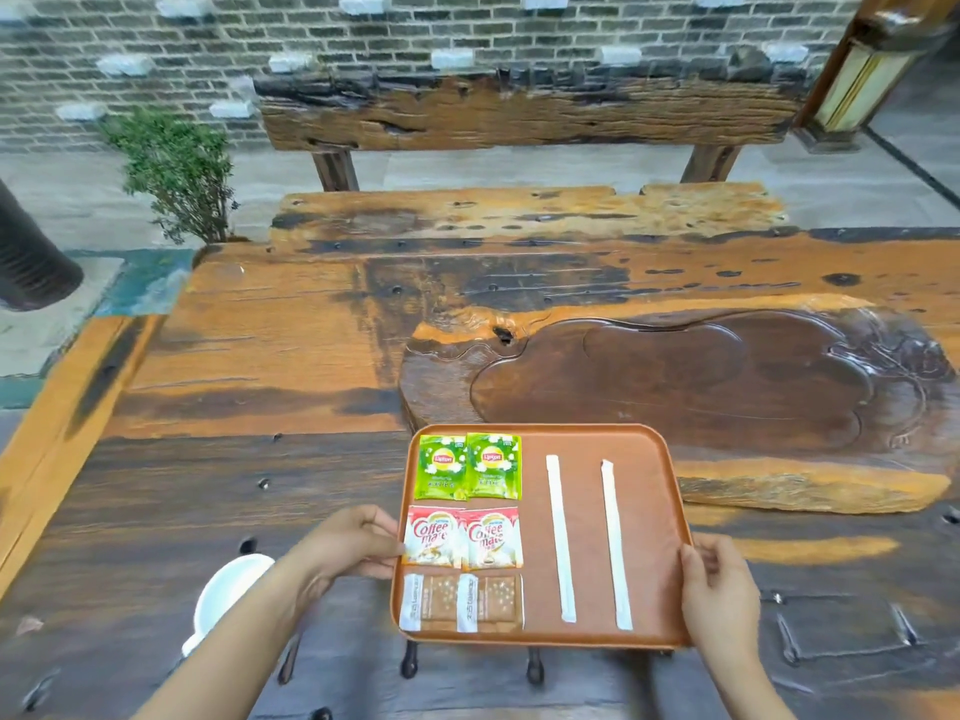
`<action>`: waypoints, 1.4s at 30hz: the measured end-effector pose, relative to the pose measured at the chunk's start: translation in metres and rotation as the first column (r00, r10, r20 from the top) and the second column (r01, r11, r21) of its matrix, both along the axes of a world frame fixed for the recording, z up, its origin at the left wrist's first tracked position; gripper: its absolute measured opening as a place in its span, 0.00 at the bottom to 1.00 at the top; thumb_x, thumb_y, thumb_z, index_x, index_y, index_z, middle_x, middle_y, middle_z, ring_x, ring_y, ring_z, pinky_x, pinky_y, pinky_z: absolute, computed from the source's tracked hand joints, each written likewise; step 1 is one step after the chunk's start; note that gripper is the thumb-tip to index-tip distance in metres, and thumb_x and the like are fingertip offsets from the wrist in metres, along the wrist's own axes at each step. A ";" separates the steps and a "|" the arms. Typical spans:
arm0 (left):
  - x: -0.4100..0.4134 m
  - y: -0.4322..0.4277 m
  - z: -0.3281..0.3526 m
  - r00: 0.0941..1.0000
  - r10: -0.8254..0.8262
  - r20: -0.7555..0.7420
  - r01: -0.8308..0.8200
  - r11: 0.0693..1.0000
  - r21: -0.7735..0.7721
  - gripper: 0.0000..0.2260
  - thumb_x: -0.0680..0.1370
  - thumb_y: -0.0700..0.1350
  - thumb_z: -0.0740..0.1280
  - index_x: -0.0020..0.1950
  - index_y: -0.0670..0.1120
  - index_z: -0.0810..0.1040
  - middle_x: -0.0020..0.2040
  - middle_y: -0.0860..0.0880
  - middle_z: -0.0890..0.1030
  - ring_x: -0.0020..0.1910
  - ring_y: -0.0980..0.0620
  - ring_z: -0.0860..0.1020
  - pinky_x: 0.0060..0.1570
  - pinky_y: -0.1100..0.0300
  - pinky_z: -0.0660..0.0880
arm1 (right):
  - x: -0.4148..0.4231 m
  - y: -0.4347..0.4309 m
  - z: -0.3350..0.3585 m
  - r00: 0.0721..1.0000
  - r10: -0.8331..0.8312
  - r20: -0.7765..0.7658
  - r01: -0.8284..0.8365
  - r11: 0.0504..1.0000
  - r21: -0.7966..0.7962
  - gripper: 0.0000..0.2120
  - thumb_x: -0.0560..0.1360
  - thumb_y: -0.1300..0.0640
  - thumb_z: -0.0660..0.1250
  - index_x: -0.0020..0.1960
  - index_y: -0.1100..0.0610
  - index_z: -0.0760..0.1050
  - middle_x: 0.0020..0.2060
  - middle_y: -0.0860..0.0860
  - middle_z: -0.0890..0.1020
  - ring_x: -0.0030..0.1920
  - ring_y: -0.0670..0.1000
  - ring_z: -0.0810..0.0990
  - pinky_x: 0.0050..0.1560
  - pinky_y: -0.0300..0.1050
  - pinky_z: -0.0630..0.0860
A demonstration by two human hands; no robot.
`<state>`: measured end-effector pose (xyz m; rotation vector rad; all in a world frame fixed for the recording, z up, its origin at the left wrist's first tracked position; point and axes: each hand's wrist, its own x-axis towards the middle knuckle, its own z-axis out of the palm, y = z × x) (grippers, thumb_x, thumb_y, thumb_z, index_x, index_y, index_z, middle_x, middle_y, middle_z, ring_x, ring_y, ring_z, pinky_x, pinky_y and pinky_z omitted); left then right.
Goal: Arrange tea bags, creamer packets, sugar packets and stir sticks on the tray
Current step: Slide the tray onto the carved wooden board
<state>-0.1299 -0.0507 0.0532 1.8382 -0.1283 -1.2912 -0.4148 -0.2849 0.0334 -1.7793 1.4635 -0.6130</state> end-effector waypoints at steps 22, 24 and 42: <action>0.036 -0.252 -0.012 0.982 -0.054 0.183 0.049 0.998 0.031 0.08 0.73 0.30 0.65 0.39 0.42 0.72 0.36 0.43 0.80 0.33 0.50 0.81 0.28 0.63 0.80 | 0.044 -0.211 -0.023 0.985 -0.169 -0.025 0.163 0.974 -0.160 0.05 0.75 0.65 0.62 0.47 0.63 0.76 0.44 0.63 0.82 0.47 0.61 0.78 0.50 0.50 0.71; 0.031 -0.261 -0.022 0.975 -0.077 0.207 0.069 0.997 0.047 0.07 0.72 0.31 0.66 0.40 0.42 0.72 0.36 0.43 0.80 0.33 0.51 0.80 0.29 0.63 0.80 | 0.040 -0.223 -0.031 0.984 -0.167 -0.068 0.154 0.974 -0.168 0.04 0.75 0.65 0.62 0.46 0.62 0.76 0.44 0.62 0.82 0.47 0.62 0.78 0.49 0.50 0.71; 0.016 -0.308 -0.050 0.941 -0.094 0.325 0.094 0.995 0.016 0.05 0.71 0.34 0.69 0.43 0.40 0.76 0.45 0.39 0.84 0.40 0.44 0.84 0.47 0.49 0.82 | 0.035 -0.275 -0.046 0.964 -0.155 -0.217 0.112 0.974 -0.198 0.07 0.74 0.64 0.62 0.48 0.65 0.77 0.48 0.65 0.78 0.49 0.64 0.76 0.54 0.52 0.71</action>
